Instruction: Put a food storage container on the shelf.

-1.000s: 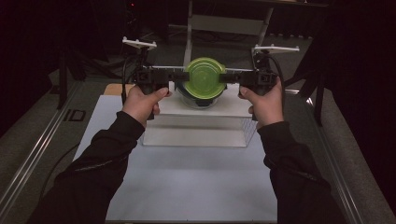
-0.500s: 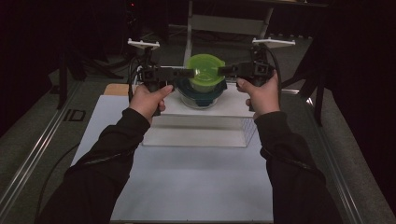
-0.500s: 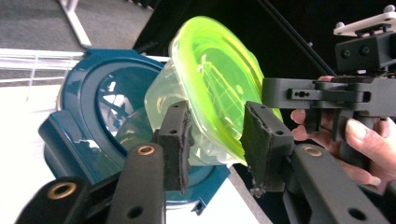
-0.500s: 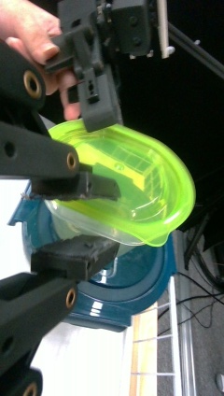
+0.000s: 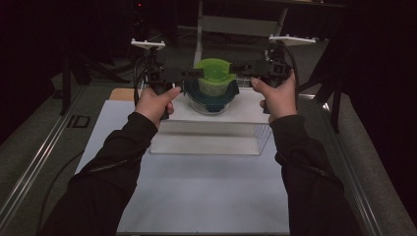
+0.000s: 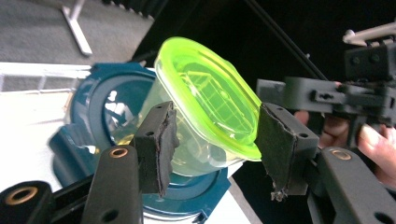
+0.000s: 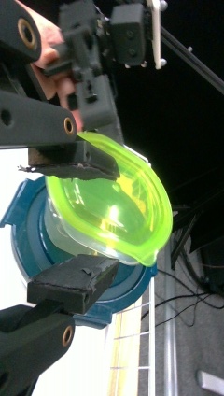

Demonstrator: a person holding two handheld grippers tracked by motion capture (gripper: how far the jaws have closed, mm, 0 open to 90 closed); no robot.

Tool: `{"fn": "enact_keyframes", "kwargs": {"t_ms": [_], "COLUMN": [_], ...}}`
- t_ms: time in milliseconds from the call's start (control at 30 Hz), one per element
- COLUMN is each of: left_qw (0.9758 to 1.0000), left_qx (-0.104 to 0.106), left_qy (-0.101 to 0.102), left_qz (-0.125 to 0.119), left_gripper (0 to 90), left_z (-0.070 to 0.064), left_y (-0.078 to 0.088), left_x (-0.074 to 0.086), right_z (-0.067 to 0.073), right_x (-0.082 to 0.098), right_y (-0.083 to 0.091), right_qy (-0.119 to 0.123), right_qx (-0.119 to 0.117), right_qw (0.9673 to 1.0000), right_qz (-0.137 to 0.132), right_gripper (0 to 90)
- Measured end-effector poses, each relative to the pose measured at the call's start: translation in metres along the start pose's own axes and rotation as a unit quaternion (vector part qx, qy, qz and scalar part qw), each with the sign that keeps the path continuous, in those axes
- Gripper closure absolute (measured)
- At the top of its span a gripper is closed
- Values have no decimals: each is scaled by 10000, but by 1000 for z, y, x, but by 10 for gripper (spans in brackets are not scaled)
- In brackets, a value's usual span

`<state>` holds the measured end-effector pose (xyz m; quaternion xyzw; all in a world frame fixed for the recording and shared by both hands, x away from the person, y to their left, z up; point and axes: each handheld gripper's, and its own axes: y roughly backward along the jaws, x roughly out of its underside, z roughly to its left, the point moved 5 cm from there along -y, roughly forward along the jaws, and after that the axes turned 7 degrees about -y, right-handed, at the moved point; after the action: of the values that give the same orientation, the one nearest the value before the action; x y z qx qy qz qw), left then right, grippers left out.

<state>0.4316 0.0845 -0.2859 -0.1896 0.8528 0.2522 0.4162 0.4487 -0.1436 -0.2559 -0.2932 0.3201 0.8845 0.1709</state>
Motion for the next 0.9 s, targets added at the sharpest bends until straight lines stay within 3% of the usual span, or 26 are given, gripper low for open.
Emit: {"fn": "enact_keyframes", "kwargs": {"t_ms": [100, 167, 233, 267, 300, 367, 500, 533, 567, 600, 633, 700, 800, 867, 900], "left_qw": [9999, 9988, 9974, 9974, 9955, 9929, 9878, 9878, 9871, 9851, 9846, 9834, 9822, 9813, 9803], "left_qx": [-55, -148, -150, -150, -121, -159, 249, 249, 258, 304, 275, 234, 246, 221, 177], "left_qy": [-111, -403, -611, -611, -839, -1050, -1416, -1416, -1471, -1598, -1642, -1707, -1844, -1898, -1964], "left_qz": [-73, -249, -349, -349, -420, -529, -602, -602, -573, -562, -527, -573, -274, -235, -149], "left_gripper": [463, 462, 462, 462, 449, 414, 338, 321, 319, 298, 265, 228, 180, 140, 119], "left_z": [0, -4, -9, -9, -16, -21, -26, -26, -26, -25, -25, -24, -22, -21, -19], "left_y": [7, 19, 26, 26, 32, 38, 48, 48, 50, 52, 52, 52, 49, 47, 45], "left_x": [1, 4, 10, 10, 18, 28, 53, 53, 59, 72, 79, 92, 114, 122, 135], "right_z": [2, 2, 2, 3, 3, 2, 2, 2, 1, 1, 1, 2, 2, 3, 4], "right_x": [6, 11, 18, 22, 26, 37, 58, 58, 66, 70, 72, 75, 78, 78, 78], "right_y": [8, 14, 19, 21, 23, 24, 16, 16, 10, 7, 3, -3, -13, -15, -20], "right_qy": [106, 250, 297, 357, 416, 458, 653, 653, 692, 713, 710, 740, 697, 684, 660], "right_qx": [2, 90, 8, -4, -33, -118, -54, -54, -57, -78, -90, -75, -153, -161, -180], "right_qw": [9999, 9995, 9994, 9992, 9990, 9988, 9978, 9978, 9975, 9973, 9973, 9971, 9973, 9974, 9974], "right_qz": [-67, -156, -170, -181, -188, -129, 33, 33, 114, 152, 181, 158, 183, 184, 206], "right_gripper": [481, 464, 480, 502, 540, 604, 757, 757, 837, 880, 897, 899, 900, 900, 899]}}
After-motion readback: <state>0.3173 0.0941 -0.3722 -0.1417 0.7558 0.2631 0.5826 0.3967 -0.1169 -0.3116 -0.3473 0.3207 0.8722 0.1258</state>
